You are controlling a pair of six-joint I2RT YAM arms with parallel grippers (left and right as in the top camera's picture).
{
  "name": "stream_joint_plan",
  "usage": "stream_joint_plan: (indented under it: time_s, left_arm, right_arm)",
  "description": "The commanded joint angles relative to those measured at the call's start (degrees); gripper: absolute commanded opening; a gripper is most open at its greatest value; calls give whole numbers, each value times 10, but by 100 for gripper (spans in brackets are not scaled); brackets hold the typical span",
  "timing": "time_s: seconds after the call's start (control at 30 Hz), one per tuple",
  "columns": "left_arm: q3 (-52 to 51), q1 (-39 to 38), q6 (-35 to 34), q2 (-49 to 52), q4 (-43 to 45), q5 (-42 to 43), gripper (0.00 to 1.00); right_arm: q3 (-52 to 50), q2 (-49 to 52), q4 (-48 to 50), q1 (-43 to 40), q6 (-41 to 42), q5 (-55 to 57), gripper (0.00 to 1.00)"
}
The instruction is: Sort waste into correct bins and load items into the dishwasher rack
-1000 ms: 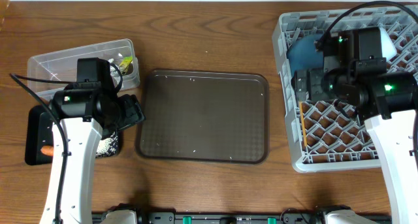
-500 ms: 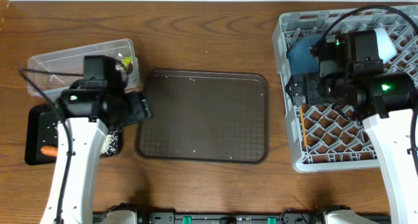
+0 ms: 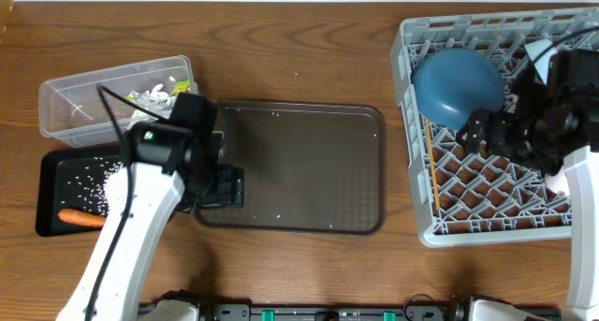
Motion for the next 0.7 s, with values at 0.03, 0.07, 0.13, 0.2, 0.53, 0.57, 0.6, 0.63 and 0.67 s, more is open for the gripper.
stream_joint_plan:
  time_s: [0.03, 0.07, 0.13, 0.2, 0.53, 0.57, 0.6, 0.63, 0.67]
  left_arm:
    - [-39, 2, 7, -119, 48, -17, 84]
    - [-56, 2, 7, -154, 70, -18, 84]
    - [-105, 2, 7, -247, 120, -18, 84]
    - [-145, 2, 7, -327, 149, -18, 84]
    - [-233, 2, 2, -659, 188, -18, 98]
    - [-233, 2, 2, -673, 184, -18, 98]
    - [-233, 2, 2, -684, 183, -18, 98]
    - [-233, 2, 2, -694, 181, -18, 98]
    - [-233, 2, 2, -700, 182, -18, 98]
  right_arm:
    - [-48, -47, 19, -12, -15, 6, 99]
    - [-73, -70, 43, -11, -20, 6, 99]
    - [-146, -143, 107, -11, -27, 6, 99]
    - [-204, -207, 155, -11, -27, 6, 99]
    - [-400, -541, 263, -11, -21, 13, 99]
    - [-401, -557, 254, -11, -21, 13, 99]
    - [-401, -573, 240, -11, -21, 13, 99]
    - [-401, -584, 228, -11, -21, 13, 99]
    - [-401, -597, 211, -11, -21, 13, 99]
